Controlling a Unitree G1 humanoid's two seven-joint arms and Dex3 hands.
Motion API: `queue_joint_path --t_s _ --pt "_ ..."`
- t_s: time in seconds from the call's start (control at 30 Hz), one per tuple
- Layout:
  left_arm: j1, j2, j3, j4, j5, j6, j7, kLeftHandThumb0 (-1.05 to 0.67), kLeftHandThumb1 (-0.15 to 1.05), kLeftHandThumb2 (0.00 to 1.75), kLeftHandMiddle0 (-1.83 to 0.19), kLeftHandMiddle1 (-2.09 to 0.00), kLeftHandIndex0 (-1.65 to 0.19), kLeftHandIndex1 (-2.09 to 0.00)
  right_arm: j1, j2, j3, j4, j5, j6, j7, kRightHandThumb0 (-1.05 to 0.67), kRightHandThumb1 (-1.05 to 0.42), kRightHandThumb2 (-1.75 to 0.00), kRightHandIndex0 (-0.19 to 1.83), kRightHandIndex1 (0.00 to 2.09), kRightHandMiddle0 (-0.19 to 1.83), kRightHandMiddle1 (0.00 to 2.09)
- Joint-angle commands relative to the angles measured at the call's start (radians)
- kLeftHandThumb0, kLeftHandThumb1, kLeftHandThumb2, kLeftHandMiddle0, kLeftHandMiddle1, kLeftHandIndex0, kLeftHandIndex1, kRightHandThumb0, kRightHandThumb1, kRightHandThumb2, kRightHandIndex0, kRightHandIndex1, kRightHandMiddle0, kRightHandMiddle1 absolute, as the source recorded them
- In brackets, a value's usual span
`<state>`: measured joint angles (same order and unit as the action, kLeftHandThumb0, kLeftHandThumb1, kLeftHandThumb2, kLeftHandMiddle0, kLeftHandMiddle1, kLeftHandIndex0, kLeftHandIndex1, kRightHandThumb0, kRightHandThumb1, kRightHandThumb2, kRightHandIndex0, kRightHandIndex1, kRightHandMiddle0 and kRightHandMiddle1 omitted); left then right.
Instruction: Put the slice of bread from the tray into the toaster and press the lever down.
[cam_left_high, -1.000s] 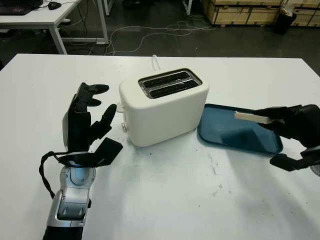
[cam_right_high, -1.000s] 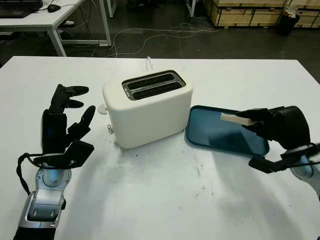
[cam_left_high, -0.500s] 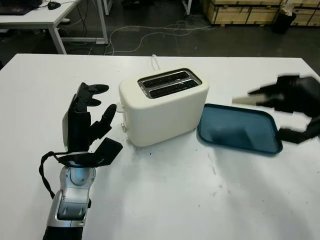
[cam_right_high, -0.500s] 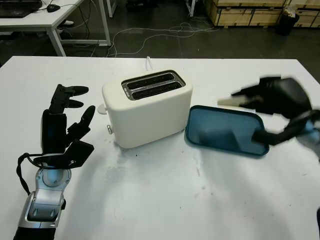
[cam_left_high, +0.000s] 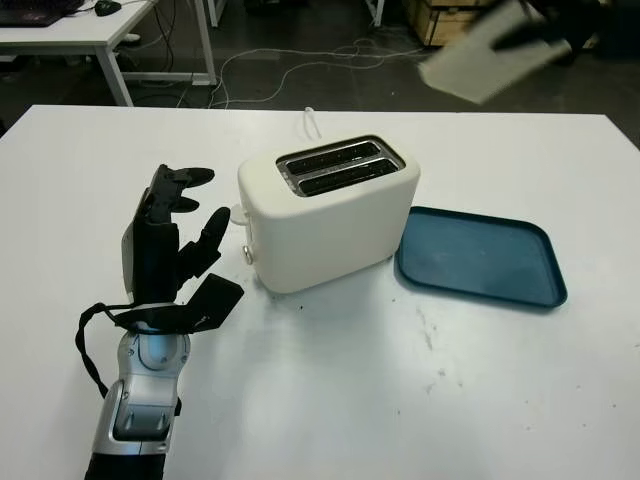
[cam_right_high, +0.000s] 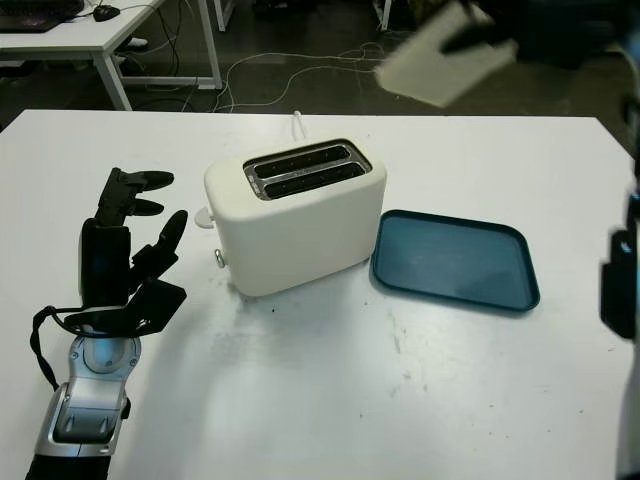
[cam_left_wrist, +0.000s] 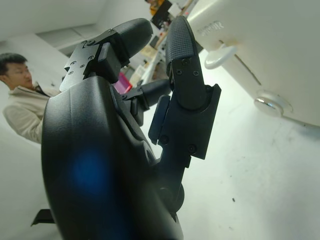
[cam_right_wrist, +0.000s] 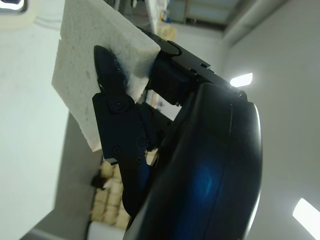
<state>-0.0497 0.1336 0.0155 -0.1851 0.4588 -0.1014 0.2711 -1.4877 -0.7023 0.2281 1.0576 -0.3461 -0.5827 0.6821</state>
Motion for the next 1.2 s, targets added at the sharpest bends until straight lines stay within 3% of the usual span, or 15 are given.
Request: queue_joint_path --t_s 0.0,0.3,0.63,1.17 --pt "-0.006 0.004 0.001 -0.002 0.008 -0.005 0.009 -0.58 0.92 0.52 -0.21 -1.41 -0.19 -1.08 -0.046 0.039 0.024 0.018 -0.024 0.031 0.016 -0.28 -0.84 0.00 1.40 0.07 1.21 0.02" --pt "-0.007 0.008 0.002 0.009 0.008 -0.018 0.021 -0.58 0.92 0.52 -0.23 -1.41 -0.20 -1.08 -0.119 0.189 0.035 0.067 -0.013 0.111 0.103 -0.56 -0.88 -0.01 1.46 0.08 1.31 0.04" --pt "-0.007 0.006 0.003 0.010 0.000 -0.026 0.022 -0.57 0.92 0.50 -0.23 -1.40 -0.21 -1.07 -0.088 0.276 0.118 0.019 -0.084 0.182 0.094 -0.47 -0.88 -0.01 1.45 0.06 1.26 0.01" --pt "-0.011 0.004 -0.003 0.007 0.017 -0.016 0.026 -0.58 0.92 0.49 -0.24 -1.39 -0.21 -1.07 -0.047 0.303 0.139 0.027 -0.091 0.232 0.138 -0.50 -0.83 0.00 1.51 0.13 1.33 0.04"
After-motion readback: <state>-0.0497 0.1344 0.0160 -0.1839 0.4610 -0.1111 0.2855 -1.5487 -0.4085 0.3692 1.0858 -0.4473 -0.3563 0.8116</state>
